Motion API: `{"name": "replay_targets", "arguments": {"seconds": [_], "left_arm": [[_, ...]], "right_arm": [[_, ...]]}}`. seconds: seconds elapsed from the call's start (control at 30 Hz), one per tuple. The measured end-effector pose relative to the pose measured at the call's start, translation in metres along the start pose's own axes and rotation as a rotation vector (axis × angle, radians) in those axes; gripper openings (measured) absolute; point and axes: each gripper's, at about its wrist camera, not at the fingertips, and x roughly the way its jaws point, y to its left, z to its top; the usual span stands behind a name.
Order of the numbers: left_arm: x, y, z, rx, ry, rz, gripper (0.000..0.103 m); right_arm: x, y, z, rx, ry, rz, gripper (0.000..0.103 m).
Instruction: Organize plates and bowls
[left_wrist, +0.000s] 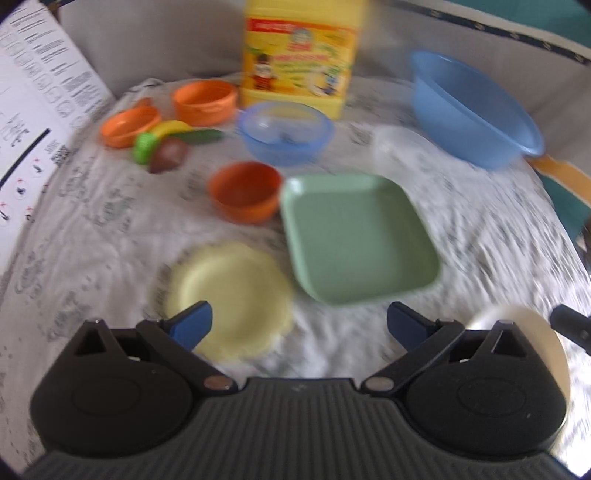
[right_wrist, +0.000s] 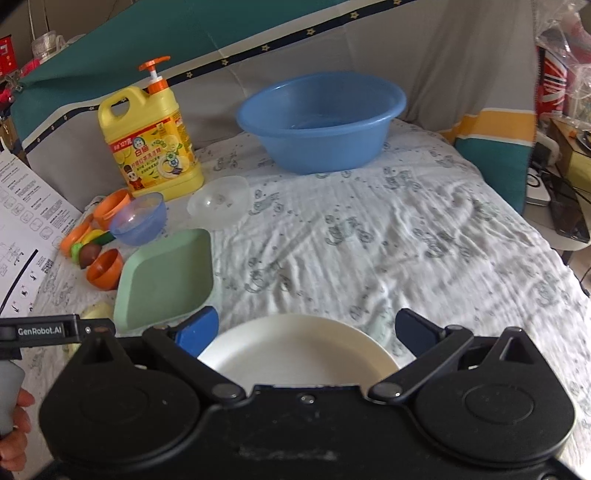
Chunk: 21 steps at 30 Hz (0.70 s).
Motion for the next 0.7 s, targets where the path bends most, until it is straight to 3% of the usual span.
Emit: {"name": "replay_targets", "arguments": {"seconds": [0.17, 0.4, 0.6, 0.7], "left_arm": [[0.016, 0.014, 0.019, -0.027, -0.014, 0.029, 0.103], [0.027, 0.011, 0.025, -0.025, -0.020, 0.003, 0.102], [0.035, 0.009, 0.028, -0.014, -0.012, -0.018, 0.093], [0.039, 0.009, 0.029, -0.011, -0.003, -0.032, 0.083]], "right_arm": [[0.027, 0.024, 0.025, -0.021, 0.066, 0.021, 0.103], [0.074, 0.052, 0.046, -0.013, 0.120, 0.106, 0.073], [0.116, 0.067, 0.047, -0.037, 0.169, 0.119, 0.043], [0.131, 0.071, 0.046, -0.024, 0.194, 0.139, 0.040]]}}
